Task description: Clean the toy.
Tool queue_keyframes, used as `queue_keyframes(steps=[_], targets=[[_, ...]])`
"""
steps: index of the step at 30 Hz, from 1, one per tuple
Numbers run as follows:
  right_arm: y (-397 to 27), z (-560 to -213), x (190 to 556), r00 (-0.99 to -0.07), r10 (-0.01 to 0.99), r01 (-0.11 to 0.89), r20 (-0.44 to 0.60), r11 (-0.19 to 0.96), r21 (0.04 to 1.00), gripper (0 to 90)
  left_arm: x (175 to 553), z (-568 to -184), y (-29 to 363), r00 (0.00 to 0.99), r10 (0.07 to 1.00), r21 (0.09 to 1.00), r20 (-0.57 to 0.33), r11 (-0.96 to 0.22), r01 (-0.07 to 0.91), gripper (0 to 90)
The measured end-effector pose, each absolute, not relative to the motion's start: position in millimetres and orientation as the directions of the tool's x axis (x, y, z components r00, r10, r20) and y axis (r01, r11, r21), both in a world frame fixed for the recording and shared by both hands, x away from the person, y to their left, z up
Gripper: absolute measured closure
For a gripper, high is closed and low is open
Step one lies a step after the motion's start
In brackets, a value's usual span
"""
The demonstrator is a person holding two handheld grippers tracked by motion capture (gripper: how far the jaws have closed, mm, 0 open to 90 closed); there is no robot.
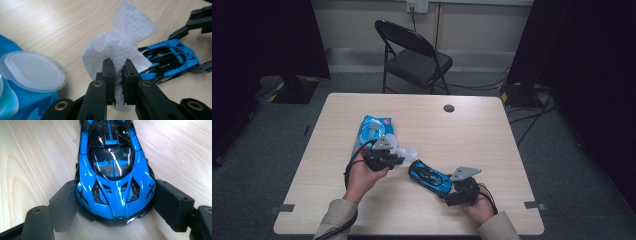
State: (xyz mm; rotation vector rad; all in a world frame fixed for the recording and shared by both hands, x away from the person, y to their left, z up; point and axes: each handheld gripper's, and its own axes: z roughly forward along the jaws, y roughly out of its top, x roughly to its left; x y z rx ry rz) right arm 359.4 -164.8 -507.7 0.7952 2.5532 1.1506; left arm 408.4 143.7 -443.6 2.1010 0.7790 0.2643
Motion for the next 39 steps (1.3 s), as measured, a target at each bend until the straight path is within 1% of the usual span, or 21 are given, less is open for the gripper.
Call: queue_keyframes(steps=[5,9,22,25,30,31,32,36,39], targets=[[-165,-508,359,-0.826,0.563,0.382,0.012,0.544,0.747,24.0,401,-431,128,0.814,0.571,0.808,-0.106,-0.428,0.405,82.9],[-165,-508,359,-0.826,0.563,0.382,0.012,0.545,0.747,24.0,394,-428,106,0.849,0.518,0.814,-0.103,-0.447,0.371,82.9],[-165,-508,359,-0.827,0.563,0.381,0.012,0.545,0.747,24.0,381,-454,33,0.914,0.377,0.778,-0.152,-0.525,0.346,82.9],[-165,-508,359,-0.826,0.563,0.382,0.012,0.544,0.747,24.0,378,-460,21,0.921,0.355,0.771,-0.157,-0.539,0.339,82.9],[-165,-508,360,-0.827,0.562,0.379,0.01,0.545,0.748,24.0,376,-471,9,0.923,0.343,0.753,-0.176,-0.557,0.35,82.9],[-165,-508,360,-0.827,0.562,0.379,0.01,0.545,0.748,24.0,376,-473,8,0.923,0.344,0.747,-0.173,-0.564,0.351,82.8],[-165,-508,359,-0.827,0.562,0.38,0.011,0.545,0.748,24.0,376,-476,6,0.926,0.346,0.739,-0.151,-0.582,0.339,82.7],[-165,-508,360,-0.827,0.562,0.38,0.01,0.545,0.748,24.0,377,-481,6,0.928,0.339,0.742,-0.153,-0.582,0.335,82.6],[-165,-508,360,-0.827,0.562,0.38,0.01,0.545,0.748,24.0,376,-480,5,0.933,0.333,0.741,-0.134,-0.591,0.317,82.5]])
